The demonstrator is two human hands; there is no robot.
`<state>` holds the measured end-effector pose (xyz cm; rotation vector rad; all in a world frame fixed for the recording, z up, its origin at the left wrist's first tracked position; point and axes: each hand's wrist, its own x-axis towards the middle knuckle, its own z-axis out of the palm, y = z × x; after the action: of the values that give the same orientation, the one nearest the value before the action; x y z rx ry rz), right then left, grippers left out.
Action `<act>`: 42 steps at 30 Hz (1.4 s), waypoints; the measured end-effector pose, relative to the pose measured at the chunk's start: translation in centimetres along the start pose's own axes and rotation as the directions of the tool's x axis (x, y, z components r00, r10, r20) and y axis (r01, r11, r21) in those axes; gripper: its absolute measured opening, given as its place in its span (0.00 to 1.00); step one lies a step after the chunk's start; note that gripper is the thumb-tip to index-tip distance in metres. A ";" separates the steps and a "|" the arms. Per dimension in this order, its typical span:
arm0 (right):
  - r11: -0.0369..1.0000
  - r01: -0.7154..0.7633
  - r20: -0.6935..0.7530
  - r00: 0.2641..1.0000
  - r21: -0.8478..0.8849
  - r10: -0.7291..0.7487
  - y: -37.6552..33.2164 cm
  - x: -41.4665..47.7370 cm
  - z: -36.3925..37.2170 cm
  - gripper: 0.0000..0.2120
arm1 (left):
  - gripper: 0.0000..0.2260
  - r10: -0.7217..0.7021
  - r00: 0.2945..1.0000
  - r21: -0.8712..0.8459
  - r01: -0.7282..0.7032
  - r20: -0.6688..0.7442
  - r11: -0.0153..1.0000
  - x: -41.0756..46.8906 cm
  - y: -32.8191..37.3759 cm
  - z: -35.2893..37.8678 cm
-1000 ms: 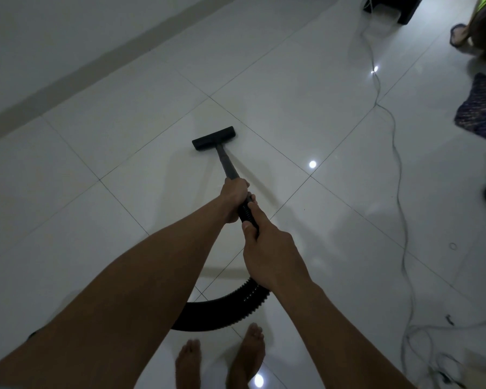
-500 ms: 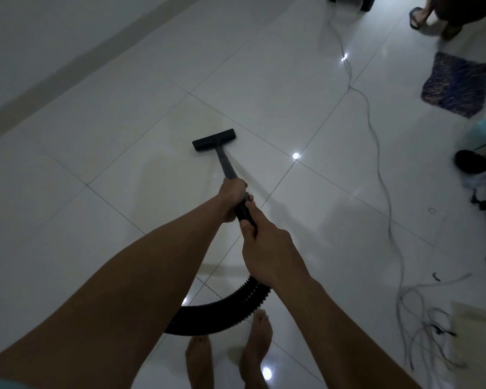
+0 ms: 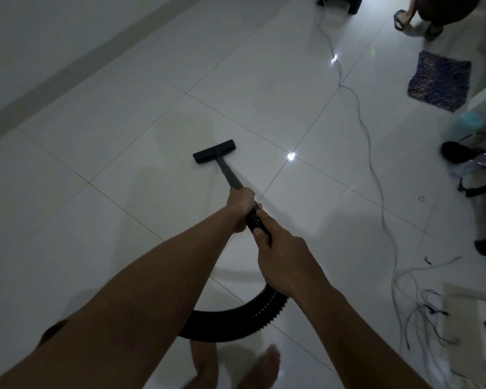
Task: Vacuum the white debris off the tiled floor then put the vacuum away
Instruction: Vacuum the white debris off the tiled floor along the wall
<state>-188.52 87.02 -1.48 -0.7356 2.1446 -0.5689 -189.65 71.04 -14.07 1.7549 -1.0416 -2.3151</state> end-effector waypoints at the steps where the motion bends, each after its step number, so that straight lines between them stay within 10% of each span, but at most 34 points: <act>1: 1.000 0.001 0.001 1.000 0.008 -0.001 0.2 -0.5 0.1 0.23 | 0.19 0.004 1.000 0.000 -0.004 0.003 1.000 -0.4 -0.4 0.0; 42: 0.997 0.004 -0.012 1.000 -0.083 -0.005 7.7 -16.6 2.7 0.22 | 0.25 -0.063 0.994 -0.114 0.053 -0.087 0.992 -12.7 -15.8 0.5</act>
<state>-180.06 103.25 1.04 -0.7846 2.1894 -0.4905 -180.19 88.89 -11.93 1.8516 -0.8417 -2.2539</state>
